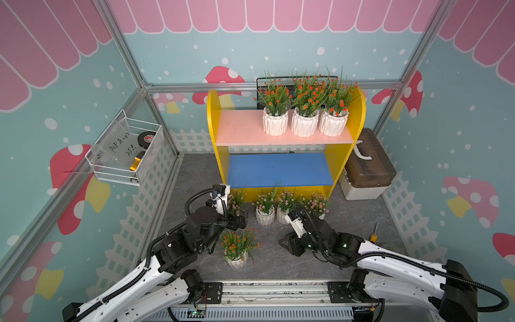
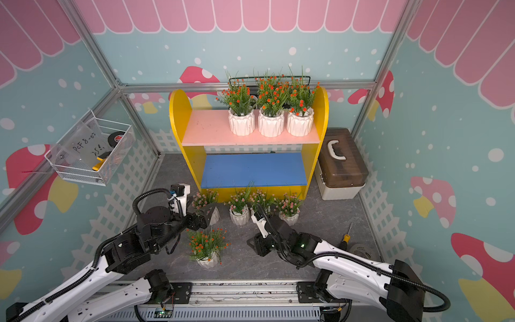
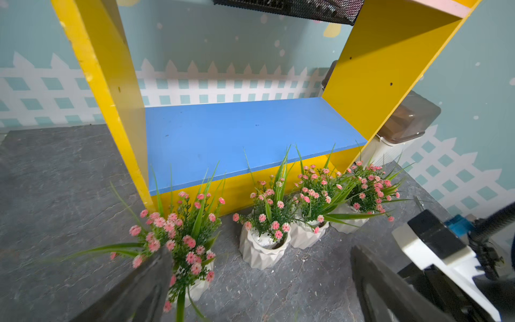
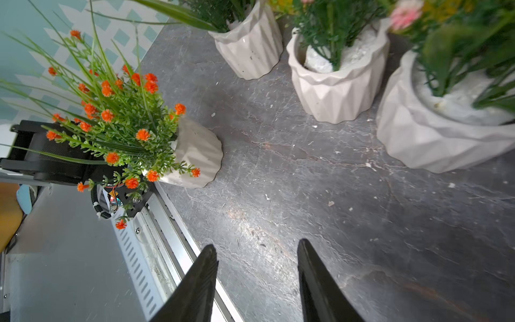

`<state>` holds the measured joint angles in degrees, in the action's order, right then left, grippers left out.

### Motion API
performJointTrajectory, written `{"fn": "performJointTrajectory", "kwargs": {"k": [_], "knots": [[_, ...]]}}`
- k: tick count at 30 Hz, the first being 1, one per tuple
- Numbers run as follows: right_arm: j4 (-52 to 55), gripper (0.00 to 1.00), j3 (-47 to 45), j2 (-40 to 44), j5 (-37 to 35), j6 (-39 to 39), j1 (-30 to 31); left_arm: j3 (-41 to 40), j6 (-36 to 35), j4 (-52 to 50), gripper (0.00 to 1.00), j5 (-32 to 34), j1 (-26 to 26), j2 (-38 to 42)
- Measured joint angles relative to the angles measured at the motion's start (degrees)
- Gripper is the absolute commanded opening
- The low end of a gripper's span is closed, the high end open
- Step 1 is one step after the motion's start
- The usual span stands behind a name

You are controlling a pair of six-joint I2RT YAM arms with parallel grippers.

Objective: Place the baby's breath potted plants on the rack by color
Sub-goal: Move the baby's breath potted plant to the center of the board.

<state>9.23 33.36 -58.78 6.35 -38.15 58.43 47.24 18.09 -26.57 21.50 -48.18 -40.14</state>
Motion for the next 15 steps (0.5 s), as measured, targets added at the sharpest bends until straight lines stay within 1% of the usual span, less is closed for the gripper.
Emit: {"fn": "performJointTrajectory", "kwargs": {"k": [4, 15], "knots": [[-4.3, 0.44, -0.9, -4.4, -1.7, -1.4, 3.8, -0.1, 0.5, -1.7, 0.97, 1.5, 0.0, 0.5], [-16.8, 0.4, 0.3, -22.2, -3.6, -5.3, 12.0, -0.3, 0.8, -4.1, 0.97, 3.0, 0.0, 1.3]]}}
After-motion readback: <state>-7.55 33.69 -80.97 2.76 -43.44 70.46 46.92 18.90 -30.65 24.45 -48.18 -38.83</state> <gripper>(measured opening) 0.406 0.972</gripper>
